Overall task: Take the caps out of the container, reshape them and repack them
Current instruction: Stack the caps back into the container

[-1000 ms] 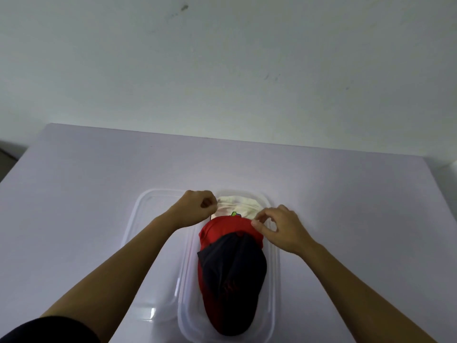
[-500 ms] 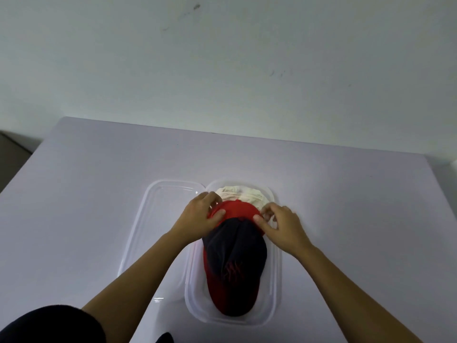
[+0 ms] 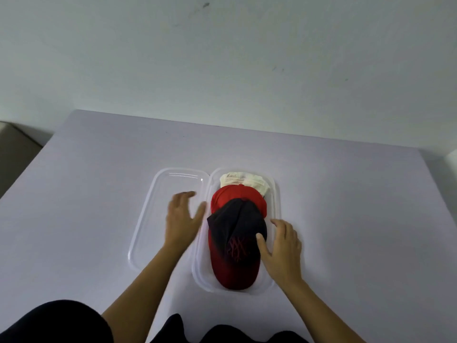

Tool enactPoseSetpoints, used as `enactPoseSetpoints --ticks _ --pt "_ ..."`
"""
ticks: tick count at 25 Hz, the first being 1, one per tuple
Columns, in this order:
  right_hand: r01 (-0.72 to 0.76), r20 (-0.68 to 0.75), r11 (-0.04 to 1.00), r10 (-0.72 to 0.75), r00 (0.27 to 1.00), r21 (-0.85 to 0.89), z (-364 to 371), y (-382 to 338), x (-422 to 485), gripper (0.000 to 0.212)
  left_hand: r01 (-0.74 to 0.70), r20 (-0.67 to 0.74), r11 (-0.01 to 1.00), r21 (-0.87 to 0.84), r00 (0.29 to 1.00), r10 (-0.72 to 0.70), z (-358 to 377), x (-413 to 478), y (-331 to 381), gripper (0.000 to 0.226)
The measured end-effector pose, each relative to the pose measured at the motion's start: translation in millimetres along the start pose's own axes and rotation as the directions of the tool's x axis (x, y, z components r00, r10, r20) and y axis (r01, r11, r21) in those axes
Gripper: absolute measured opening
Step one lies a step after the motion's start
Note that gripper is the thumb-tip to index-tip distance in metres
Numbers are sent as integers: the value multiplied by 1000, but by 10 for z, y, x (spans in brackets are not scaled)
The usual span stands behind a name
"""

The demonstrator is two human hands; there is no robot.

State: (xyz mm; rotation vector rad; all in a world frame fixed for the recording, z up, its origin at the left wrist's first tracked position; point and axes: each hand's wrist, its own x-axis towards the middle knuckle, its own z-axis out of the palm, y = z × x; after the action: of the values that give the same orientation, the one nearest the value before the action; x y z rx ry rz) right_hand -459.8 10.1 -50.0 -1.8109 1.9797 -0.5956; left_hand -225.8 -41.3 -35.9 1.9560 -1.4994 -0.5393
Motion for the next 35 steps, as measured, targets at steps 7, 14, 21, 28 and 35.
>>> enactPoseSetpoints --ticks 7,14,21,28,35 --pt "-430 314 884 362 878 183 61 -18 -442 62 676 60 623 393 657 -752 -391 -128 -1171 96" --pt "-421 284 897 373 883 132 92 10 -443 53 602 109 777 -184 798 -592 -794 -12 -1074 47" --pt "-180 -81 877 240 967 447 -213 -330 -366 61 77 -194 961 -265 972 -131 -1596 137 33 44" --pt "-271 162 558 238 958 784 -835 -955 267 77 239 338 781 -577 940 -37 -1157 -188 729 48" --pt "-403 219 706 342 914 583 -463 -494 130 63 335 293 879 -339 925 -240 -314 -147 545 45"
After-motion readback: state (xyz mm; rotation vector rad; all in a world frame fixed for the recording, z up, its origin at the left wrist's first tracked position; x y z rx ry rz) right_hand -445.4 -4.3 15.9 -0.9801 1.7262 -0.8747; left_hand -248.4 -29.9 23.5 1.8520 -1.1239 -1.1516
